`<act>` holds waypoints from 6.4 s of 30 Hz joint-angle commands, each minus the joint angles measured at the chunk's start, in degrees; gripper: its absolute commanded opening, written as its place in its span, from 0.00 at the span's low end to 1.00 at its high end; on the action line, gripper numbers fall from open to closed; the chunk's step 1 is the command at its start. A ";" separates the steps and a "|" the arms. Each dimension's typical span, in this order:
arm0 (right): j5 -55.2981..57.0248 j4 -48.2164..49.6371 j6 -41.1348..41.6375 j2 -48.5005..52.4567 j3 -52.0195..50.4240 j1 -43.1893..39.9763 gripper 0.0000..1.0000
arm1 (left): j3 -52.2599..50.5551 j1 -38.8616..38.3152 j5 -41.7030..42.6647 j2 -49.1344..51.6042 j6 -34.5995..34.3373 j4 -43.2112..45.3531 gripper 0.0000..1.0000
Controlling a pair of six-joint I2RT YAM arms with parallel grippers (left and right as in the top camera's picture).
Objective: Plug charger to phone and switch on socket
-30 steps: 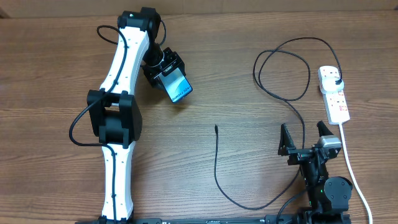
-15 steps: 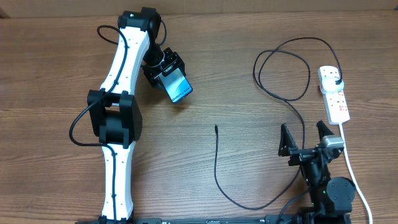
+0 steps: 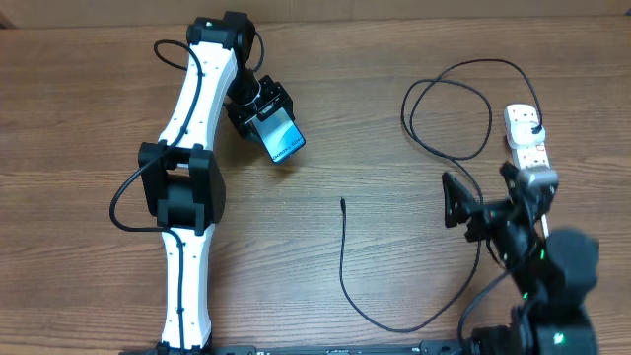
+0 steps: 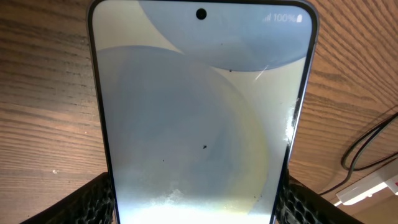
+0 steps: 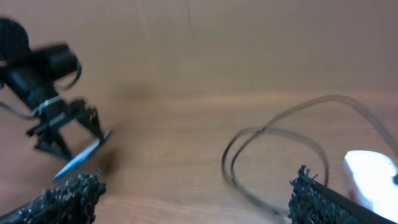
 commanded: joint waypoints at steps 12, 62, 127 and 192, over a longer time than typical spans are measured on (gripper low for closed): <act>-33.14 -9.84 2.99 32.09 22.34 0.22 1.00 | 1.66 -0.55 0.52 -0.35 -0.07 0.07 0.04; -13.22 3.93 35.04 57.70 22.16 15.74 1.00 | 1.66 -10.84 11.50 -0.37 -30.01 7.41 0.04; -4.31 2.84 37.73 57.70 22.12 16.83 0.21 | 1.66 -18.38 21.11 -0.35 -30.03 10.47 0.04; -13.05 30.03 93.18 57.70 22.12 10.14 0.04 | 24.59 -9.35 16.57 -0.37 -13.20 10.91 1.00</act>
